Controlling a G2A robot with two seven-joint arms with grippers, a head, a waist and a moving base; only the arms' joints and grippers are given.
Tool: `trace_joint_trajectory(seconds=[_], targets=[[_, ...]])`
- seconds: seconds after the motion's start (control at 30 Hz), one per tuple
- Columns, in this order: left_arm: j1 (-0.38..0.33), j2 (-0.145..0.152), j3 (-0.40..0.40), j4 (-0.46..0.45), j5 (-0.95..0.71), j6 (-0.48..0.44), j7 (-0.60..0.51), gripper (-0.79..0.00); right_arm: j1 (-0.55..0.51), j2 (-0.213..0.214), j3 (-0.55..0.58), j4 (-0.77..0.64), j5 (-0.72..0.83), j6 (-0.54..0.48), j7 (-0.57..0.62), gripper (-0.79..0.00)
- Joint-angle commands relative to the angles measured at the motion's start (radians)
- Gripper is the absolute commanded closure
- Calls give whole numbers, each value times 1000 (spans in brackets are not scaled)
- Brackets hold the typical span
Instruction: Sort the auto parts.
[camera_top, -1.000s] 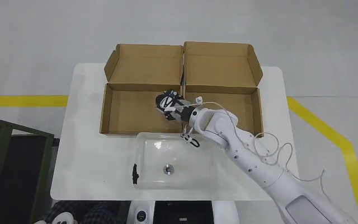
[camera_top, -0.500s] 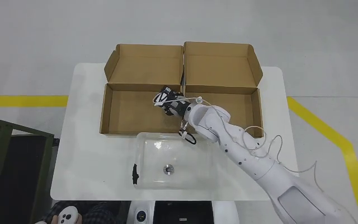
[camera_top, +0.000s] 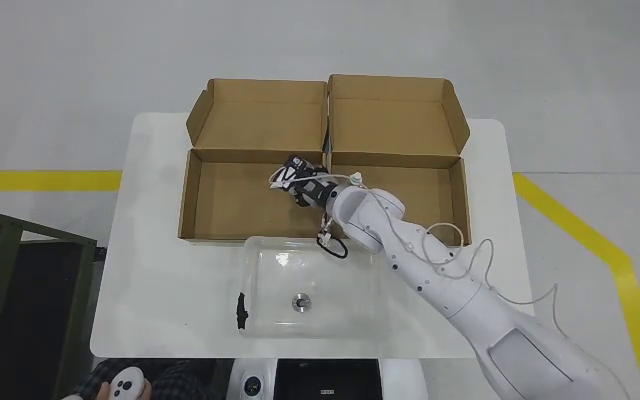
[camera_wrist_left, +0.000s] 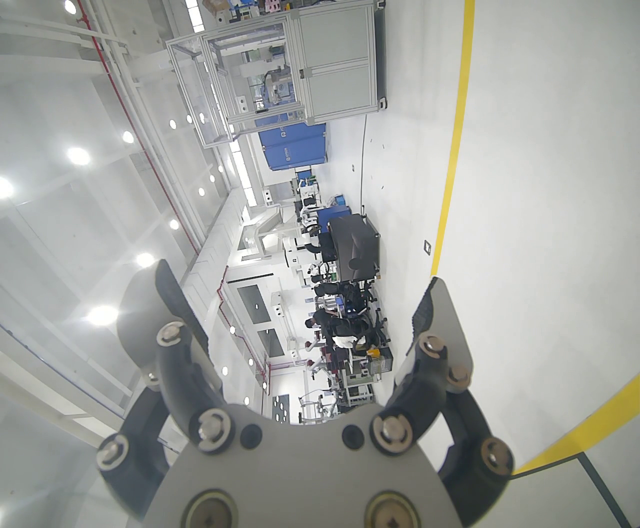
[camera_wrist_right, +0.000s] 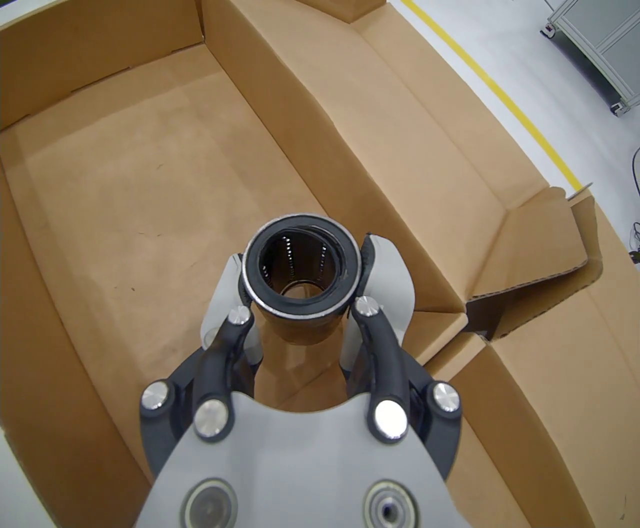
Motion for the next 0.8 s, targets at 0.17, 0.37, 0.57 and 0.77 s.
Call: trace_joint_trajectory(seconds=[0.17, 0.37, 0.57, 0.77], targets=[[0, 0, 0, 0, 0, 0, 0, -785, -12, -8, 11, 5, -15, -13, 4, -437], [0, 0, 0, 0, 0, 0, 0, -785, -38, -1, 42, -84, -57, -26, -5, -563], [0, 0, 0, 0, 0, 0, 0, -785, -109, 20, 80, -237, -87, -105, 18, -600], [0, 0, 0, 0, 0, 0, 0, -785, -216, 48, 108, -391, -125, -214, 41, -603]])
